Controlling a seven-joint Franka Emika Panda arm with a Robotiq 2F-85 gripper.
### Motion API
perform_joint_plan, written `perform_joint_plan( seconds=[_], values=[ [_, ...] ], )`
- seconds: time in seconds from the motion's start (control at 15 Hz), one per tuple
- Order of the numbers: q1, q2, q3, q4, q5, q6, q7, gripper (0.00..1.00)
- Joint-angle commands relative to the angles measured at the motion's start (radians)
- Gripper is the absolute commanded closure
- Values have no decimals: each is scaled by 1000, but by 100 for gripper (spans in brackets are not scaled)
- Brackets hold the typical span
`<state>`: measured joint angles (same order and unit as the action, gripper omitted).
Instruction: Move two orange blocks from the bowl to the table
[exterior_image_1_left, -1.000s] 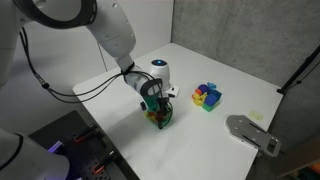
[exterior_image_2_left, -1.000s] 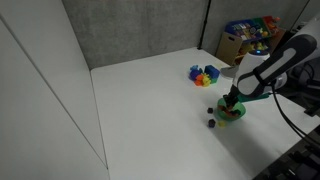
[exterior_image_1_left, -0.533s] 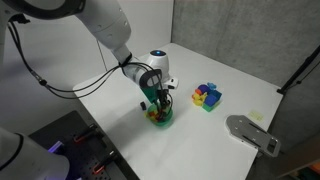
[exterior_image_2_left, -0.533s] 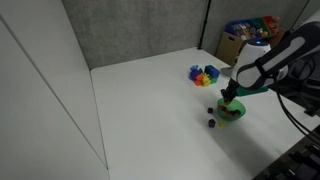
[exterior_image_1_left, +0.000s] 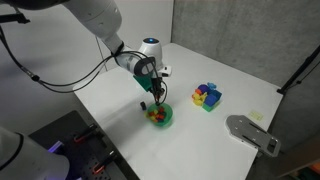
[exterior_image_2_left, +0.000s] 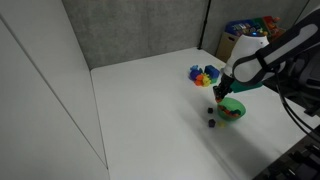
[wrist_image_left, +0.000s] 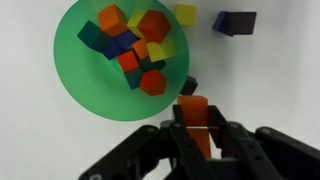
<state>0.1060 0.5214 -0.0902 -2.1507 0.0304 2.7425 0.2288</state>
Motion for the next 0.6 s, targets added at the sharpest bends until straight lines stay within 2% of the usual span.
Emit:
perform_joint_plan(
  seconds=[0.0,0.27,0.53],
  values=[
    [-9,-32,57,-18,5,-10,-38,90],
    [-24,12,121,-11,26,14,-73,90],
    [-34,59,148,-7,31,33,-101,90]
  ],
)
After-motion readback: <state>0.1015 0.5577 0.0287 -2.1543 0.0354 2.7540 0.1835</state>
